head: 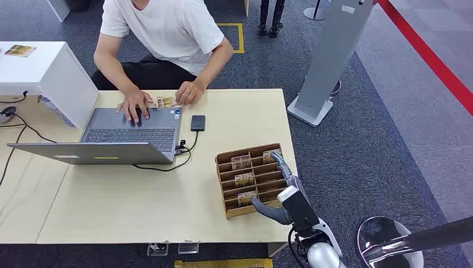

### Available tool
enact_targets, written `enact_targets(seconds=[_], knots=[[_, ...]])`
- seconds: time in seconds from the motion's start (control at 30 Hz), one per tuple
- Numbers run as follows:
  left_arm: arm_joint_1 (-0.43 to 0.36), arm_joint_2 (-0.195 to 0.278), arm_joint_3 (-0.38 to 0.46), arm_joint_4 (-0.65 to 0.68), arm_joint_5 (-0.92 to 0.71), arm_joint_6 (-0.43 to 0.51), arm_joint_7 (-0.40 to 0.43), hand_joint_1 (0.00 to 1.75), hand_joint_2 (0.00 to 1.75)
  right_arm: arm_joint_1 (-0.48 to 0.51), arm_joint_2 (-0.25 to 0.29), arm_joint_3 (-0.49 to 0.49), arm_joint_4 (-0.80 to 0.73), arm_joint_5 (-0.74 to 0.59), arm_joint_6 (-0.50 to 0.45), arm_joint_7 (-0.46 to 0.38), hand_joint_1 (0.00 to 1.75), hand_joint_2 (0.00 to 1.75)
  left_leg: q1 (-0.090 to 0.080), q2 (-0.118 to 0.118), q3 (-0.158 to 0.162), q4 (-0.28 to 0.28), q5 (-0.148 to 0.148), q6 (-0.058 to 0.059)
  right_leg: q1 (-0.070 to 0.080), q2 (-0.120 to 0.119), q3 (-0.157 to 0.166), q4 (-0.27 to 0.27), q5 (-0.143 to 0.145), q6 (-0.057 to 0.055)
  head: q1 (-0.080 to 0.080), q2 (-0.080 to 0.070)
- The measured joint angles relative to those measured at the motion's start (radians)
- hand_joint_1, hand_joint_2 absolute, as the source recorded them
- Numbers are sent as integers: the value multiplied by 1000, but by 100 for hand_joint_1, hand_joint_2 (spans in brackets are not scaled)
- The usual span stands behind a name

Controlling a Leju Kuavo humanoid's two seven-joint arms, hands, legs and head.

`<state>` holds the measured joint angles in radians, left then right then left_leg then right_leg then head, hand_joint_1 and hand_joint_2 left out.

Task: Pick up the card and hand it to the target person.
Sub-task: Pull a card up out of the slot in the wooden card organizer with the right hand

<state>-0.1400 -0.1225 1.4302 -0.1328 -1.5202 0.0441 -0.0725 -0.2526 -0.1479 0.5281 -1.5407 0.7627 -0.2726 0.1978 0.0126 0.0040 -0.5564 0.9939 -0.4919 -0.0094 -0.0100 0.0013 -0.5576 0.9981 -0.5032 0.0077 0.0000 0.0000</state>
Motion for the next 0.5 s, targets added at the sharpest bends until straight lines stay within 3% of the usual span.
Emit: enact_targets(seconds=[0.27,0.5], knots=[[-4,-2,-16,0,-18,-4,6,0,175,-119,35,49,51,206,96,136,3,175,0,0,2,-1,1,0,0,0,2,-1,1,0,0,0],[-10,0,-33,-2,-32,-14,16,0,175,-108,32,36,56,230,112,175,9,175,1,-4,3,-2,1,0,1,-4,4,-2,0,0,0,0]])
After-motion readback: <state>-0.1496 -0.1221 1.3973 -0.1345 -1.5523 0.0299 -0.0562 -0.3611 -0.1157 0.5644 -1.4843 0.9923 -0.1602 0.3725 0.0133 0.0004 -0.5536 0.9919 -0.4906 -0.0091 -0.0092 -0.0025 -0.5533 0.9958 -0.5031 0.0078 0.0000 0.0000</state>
